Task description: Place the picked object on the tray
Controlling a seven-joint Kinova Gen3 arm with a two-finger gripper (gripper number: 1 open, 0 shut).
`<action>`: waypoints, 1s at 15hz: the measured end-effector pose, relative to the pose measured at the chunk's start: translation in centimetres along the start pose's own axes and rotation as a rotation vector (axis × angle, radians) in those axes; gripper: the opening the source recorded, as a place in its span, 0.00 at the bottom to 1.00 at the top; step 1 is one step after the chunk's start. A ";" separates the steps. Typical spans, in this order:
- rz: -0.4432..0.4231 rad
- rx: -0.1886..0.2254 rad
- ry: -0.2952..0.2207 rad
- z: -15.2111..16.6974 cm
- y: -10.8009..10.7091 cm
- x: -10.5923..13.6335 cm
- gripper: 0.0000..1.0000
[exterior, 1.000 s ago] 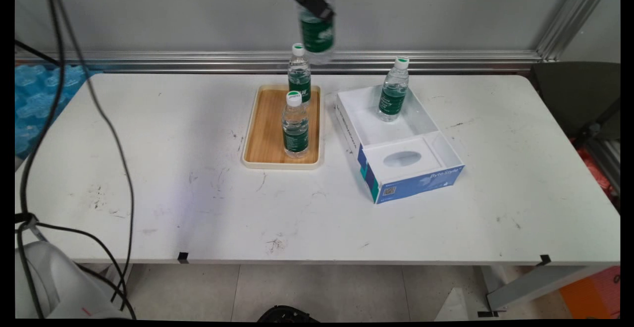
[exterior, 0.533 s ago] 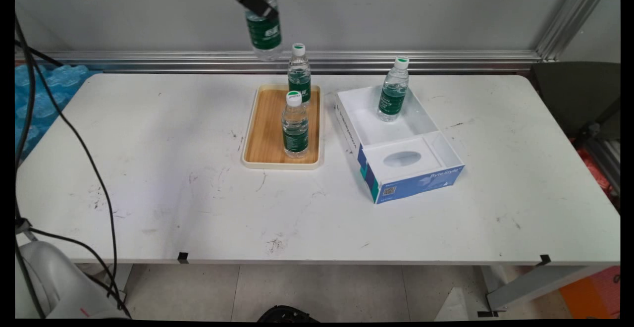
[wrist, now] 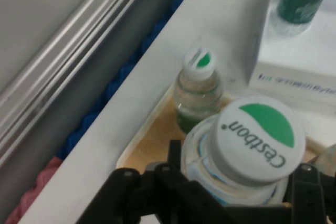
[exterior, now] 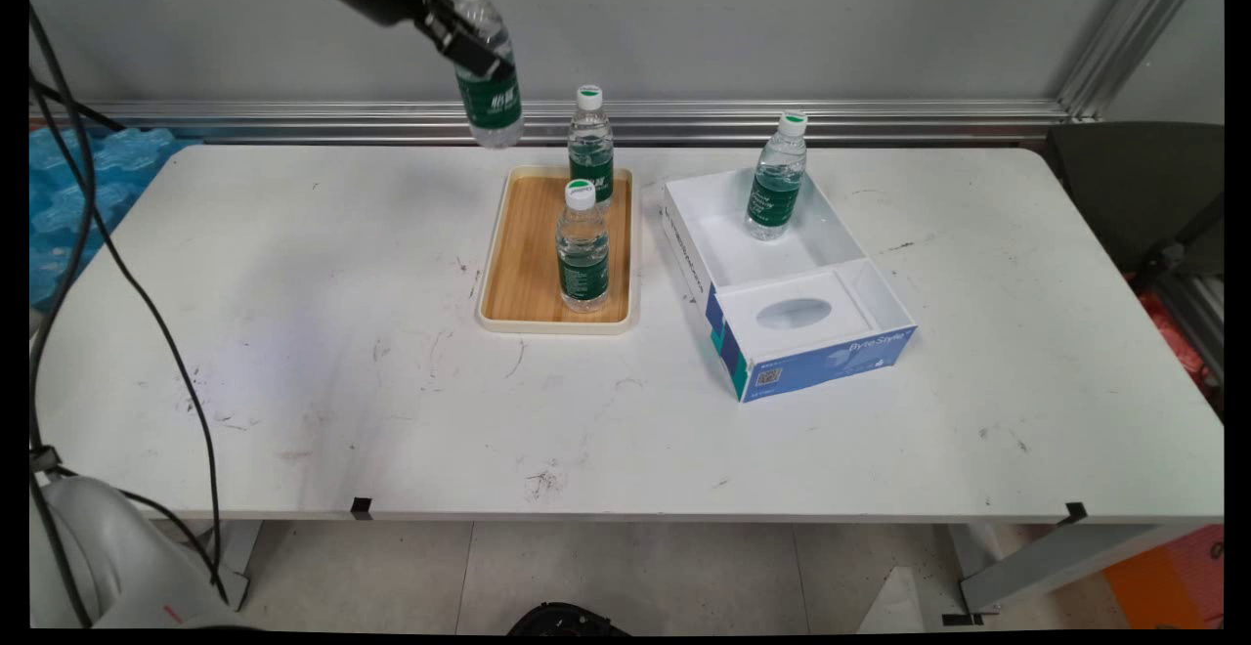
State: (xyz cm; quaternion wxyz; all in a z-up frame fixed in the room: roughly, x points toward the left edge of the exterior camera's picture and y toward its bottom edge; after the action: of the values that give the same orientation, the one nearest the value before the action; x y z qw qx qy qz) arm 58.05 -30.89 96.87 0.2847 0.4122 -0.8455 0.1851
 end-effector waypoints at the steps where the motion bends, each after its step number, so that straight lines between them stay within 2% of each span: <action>1: 0.002 0.000 -0.003 0.8 -0.4 -0.7 0.00; 9: 0.008 -0.027 -0.015 7.7 -2.0 -4.5 0.00; 15: -0.004 -0.049 -0.011 12.2 -2.8 -6.0 0.00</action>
State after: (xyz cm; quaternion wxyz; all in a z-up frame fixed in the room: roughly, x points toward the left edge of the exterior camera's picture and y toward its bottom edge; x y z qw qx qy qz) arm 59.24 -35.69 83.92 0.2905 0.4076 -0.8505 0.1617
